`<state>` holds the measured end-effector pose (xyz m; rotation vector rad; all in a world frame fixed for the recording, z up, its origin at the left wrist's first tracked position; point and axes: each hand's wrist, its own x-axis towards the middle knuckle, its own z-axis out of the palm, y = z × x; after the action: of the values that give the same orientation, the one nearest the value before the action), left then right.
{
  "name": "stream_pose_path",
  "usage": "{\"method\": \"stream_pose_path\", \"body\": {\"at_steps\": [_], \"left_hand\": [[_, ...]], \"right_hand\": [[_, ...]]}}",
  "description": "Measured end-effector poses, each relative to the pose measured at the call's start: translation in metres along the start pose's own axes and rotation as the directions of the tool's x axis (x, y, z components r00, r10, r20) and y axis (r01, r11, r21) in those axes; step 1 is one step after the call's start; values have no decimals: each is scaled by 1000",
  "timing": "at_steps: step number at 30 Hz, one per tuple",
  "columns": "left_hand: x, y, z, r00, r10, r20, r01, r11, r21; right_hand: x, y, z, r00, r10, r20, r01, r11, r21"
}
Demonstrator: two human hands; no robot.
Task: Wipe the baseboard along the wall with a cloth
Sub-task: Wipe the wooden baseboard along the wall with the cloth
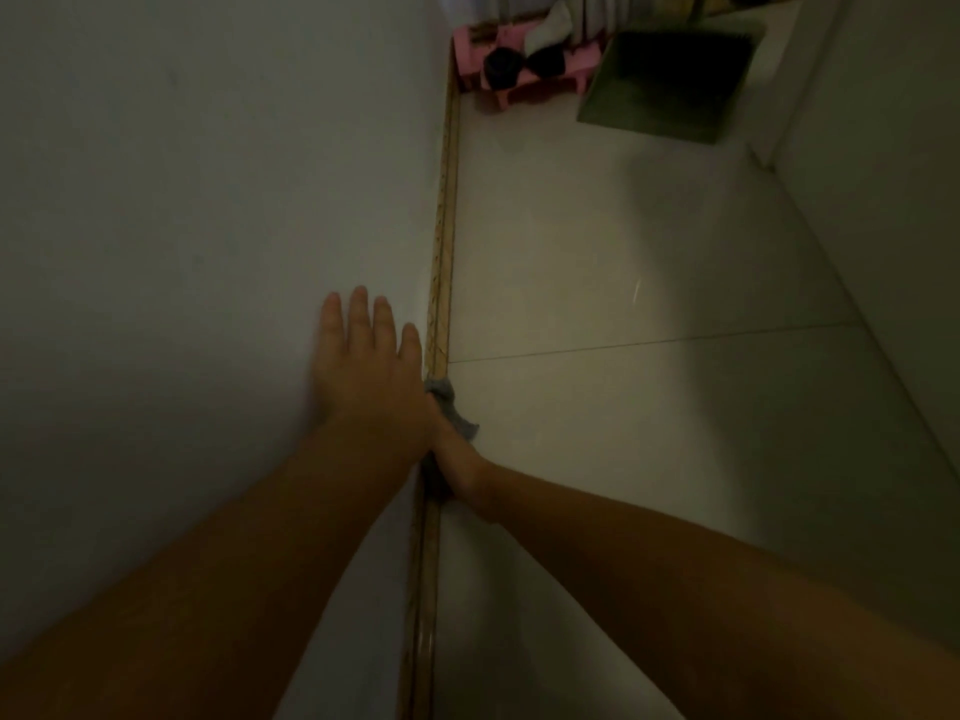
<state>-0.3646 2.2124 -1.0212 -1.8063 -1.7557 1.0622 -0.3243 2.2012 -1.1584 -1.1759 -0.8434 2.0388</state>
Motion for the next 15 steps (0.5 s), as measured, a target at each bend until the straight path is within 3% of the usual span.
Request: {"method": "stream_pose_path", "body": {"at_steps": [7,15], "left_hand": [[2,4,11,1000,-13,-9,13,999,36],[-15,-2,19,995,68,-69,-58,988,146]], "right_hand": [[-6,21,0,992,-118,38,119,993,-27],[-3,26,-6,991,-82,105,95,988,-123]]}}
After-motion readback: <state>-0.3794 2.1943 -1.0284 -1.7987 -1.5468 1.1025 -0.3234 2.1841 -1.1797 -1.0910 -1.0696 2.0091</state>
